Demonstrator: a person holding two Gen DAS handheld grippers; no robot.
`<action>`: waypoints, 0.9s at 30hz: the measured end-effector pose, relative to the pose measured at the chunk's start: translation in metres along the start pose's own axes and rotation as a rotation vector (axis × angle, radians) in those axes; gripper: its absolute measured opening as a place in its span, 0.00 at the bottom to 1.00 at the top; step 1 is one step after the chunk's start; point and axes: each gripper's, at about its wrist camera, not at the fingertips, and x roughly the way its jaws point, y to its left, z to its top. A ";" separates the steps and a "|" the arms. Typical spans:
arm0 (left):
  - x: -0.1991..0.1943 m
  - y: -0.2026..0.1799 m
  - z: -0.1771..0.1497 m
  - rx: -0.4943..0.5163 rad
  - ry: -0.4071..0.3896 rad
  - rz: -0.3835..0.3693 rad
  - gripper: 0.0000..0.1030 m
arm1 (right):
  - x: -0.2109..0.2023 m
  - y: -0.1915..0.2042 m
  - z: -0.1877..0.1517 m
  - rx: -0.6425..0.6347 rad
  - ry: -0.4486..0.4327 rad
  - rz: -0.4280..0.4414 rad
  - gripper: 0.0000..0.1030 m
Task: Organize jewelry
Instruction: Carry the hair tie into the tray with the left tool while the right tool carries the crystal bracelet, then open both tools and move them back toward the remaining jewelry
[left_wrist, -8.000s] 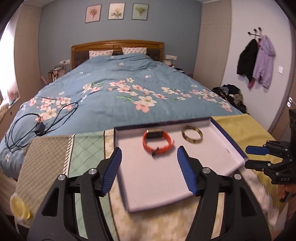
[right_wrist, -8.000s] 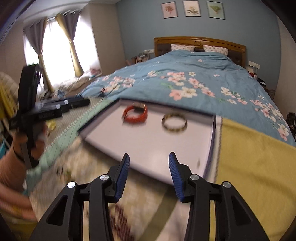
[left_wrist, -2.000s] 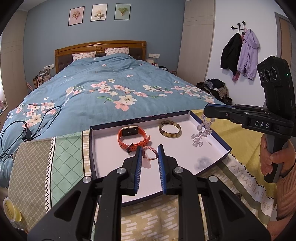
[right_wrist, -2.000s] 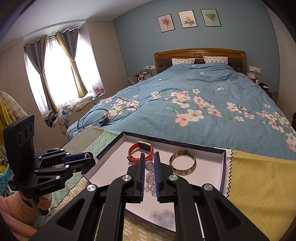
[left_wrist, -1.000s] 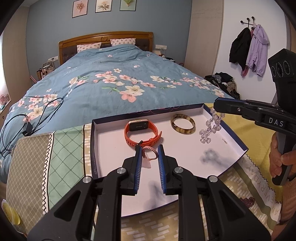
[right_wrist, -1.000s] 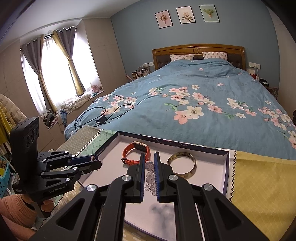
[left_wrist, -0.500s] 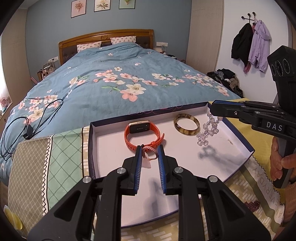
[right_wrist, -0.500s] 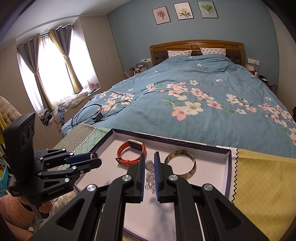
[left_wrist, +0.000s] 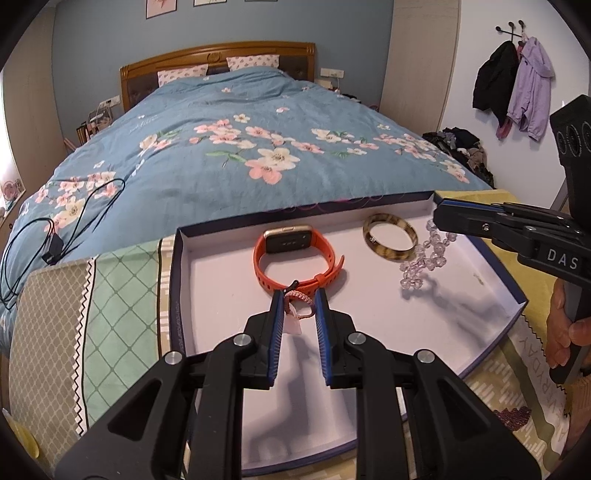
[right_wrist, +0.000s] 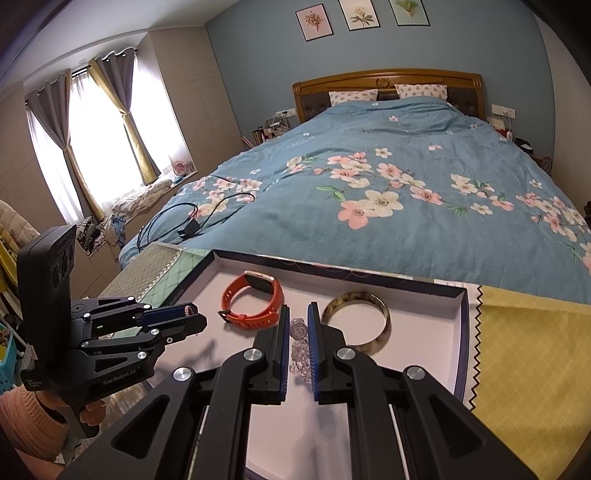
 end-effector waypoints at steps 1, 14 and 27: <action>0.003 0.001 0.000 -0.003 0.012 0.001 0.17 | 0.002 -0.002 0.001 0.006 0.005 -0.002 0.08; 0.027 0.009 0.001 -0.025 0.077 -0.017 0.20 | 0.017 -0.016 -0.008 0.041 0.071 -0.041 0.10; -0.016 0.006 0.001 -0.010 -0.043 0.022 0.52 | -0.011 -0.014 -0.013 0.038 0.030 -0.070 0.28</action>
